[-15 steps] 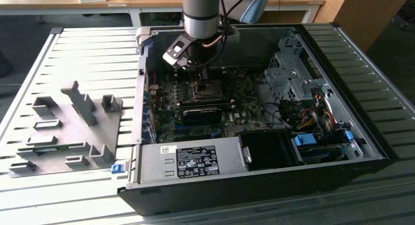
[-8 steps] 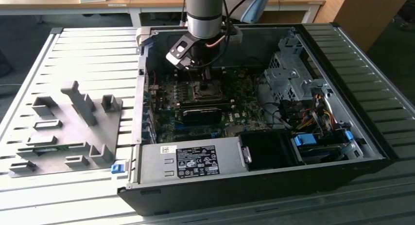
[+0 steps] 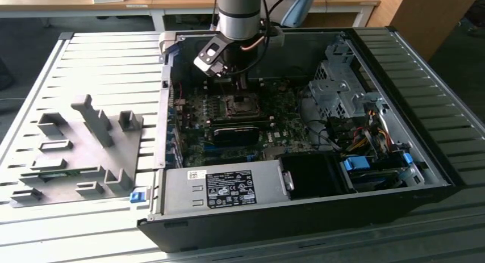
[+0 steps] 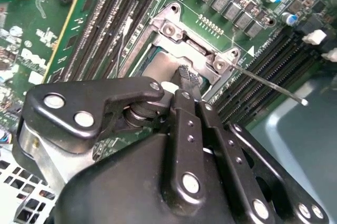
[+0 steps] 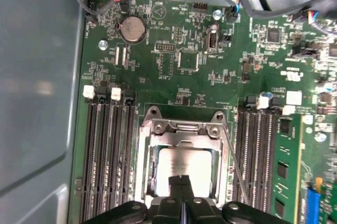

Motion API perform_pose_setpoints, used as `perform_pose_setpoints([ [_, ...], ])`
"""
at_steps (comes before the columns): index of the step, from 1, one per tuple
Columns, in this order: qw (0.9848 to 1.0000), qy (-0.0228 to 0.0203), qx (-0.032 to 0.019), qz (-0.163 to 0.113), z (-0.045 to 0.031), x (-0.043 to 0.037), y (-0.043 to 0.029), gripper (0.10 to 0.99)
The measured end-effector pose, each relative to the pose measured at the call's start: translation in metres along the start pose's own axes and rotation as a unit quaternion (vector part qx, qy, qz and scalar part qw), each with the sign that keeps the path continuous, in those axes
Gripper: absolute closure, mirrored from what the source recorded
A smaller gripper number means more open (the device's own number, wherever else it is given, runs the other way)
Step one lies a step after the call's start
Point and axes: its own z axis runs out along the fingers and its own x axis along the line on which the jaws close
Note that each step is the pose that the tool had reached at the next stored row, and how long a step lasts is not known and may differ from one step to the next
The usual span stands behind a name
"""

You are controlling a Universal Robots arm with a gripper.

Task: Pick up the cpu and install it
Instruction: 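Close the cpu cover, then install the first cpu locking lever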

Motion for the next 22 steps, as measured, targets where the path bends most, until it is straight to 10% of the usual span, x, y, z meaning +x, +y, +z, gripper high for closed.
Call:
perform_pose_setpoints([
  [22,1.0000,0.0000,0.0000,0.000,-0.0011,-0.0006,0.0095,0.980],
])
